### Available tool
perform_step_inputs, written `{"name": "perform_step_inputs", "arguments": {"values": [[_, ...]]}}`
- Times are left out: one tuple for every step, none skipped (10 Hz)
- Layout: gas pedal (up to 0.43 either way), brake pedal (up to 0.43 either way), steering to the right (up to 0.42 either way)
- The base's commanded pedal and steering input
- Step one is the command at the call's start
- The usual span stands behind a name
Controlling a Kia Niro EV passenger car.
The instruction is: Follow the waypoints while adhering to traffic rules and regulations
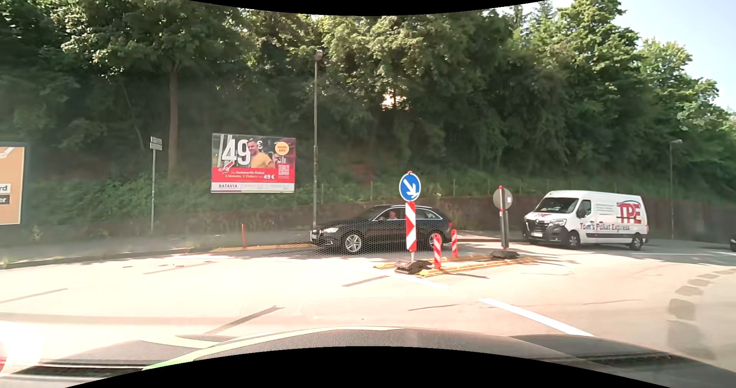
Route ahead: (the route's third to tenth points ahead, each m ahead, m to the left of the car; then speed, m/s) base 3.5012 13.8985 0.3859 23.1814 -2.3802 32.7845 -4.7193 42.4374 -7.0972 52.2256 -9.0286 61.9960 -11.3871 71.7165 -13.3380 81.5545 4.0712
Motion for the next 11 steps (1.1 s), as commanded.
{"name": "perform_step_inputs", "arguments": {"values": [[0.000,0.000,-0.360],[0.000,0.000,-0.391],[0.000,0.000,-0.429],[0.000,0.000,-0.461],[0.000,0.000,-0.489],[0.000,0.000,-0.515],[0.000,0.000,-0.544],[0.000,0.000,-0.573],[0.000,0.000,-0.600],[0.000,0.000,-0.636],[0.020,0.000,-0.663]]}}
